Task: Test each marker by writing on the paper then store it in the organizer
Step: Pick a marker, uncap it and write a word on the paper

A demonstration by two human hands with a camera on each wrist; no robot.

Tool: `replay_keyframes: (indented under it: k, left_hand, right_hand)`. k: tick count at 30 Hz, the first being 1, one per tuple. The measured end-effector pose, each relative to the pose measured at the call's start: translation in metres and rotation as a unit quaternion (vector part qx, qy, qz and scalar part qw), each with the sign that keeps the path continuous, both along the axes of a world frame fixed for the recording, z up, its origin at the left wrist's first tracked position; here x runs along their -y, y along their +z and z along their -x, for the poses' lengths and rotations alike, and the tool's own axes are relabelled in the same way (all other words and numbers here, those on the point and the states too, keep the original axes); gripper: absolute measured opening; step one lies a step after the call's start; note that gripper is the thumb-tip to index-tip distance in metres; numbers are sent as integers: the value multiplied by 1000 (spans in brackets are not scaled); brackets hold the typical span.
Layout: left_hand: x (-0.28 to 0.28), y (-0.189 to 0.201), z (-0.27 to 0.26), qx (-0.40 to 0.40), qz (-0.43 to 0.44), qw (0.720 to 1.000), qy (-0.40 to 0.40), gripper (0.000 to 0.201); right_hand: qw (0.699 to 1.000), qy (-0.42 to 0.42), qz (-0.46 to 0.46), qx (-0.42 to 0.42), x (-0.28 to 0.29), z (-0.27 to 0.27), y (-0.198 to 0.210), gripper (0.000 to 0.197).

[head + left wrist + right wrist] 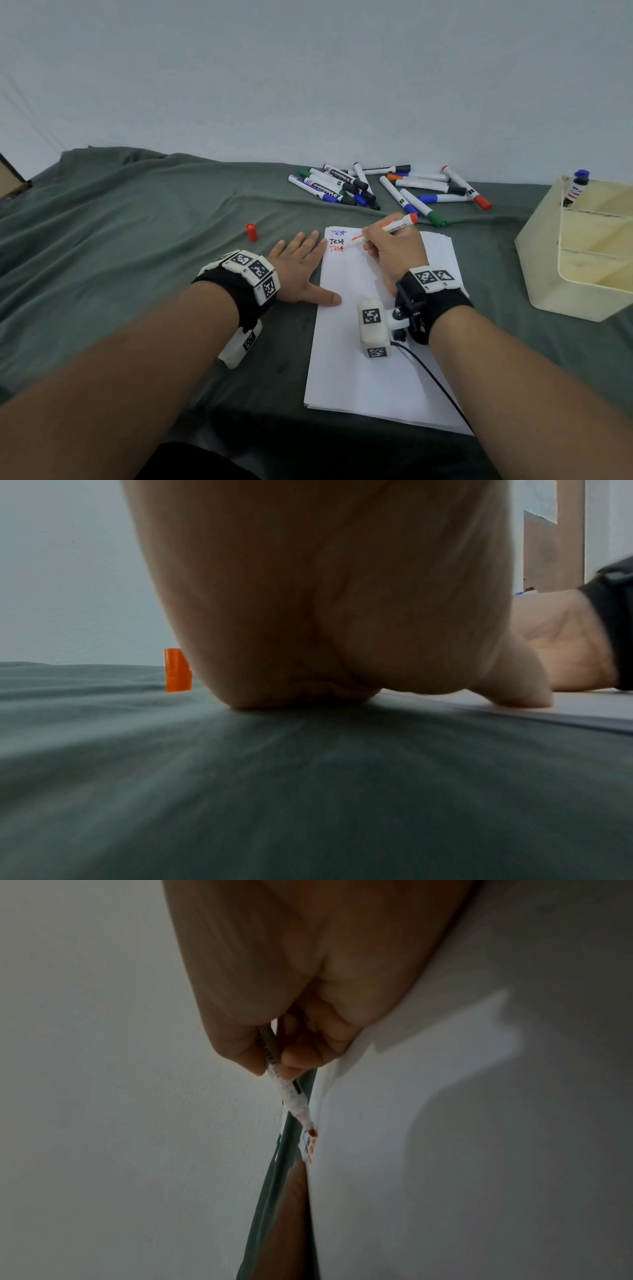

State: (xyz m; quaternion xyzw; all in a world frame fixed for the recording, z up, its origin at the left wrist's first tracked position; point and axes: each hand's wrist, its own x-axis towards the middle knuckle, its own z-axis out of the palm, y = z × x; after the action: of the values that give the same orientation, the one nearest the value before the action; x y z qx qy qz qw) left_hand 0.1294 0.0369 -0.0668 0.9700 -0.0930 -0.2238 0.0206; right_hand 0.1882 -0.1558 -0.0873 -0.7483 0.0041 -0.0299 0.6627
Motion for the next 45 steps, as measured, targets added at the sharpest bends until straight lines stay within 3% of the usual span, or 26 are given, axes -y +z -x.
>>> replay_keyframes:
  k: [6,13,20,26,30,32,34,39,42,45]
  left_hand:
    - [1,0,0,-5,2,1000,5,120]
    - [2,2,0,-3,16,1000,6,117]
    - [-2,-1,-2,-7,11,1000,-5,112]
    - [-3,0,-4,25,29,999,-7,111]
    - [-8,11,-6,174,88,981,-10,73]
    - [-17,18,-6,289,69,955,5,50]
    - [-31,22,-9,345,48,936,51,37]
    - [-68,21,-14,304,22,935,184,38]
    - [-73,23,-17,260,12,947,190,27]
    - [-65,28,-20,275,75,937,200,13]
  right_hand:
    - [999,-7,-26,-16,1,-2,-1,11]
    - [968,-28,-246,-46,6,11,8,6]
    - [975,-3,-212,-61,40,33,7,12]
    - [948,49,-300,-99,59,43,7,10]
    - [957,85,-264,-81,56,43,5,11]
    - [962,86,-250,-70,56,43,3,7]
    - [965,86,-241,-59,56,42,-1,7]
    - [968,84,-233,-49,56,40,-6,13]
    - [967,96,-231,-46,56,39,-7,11]
    - [967,104,-230,-46,56,39,-8,14]
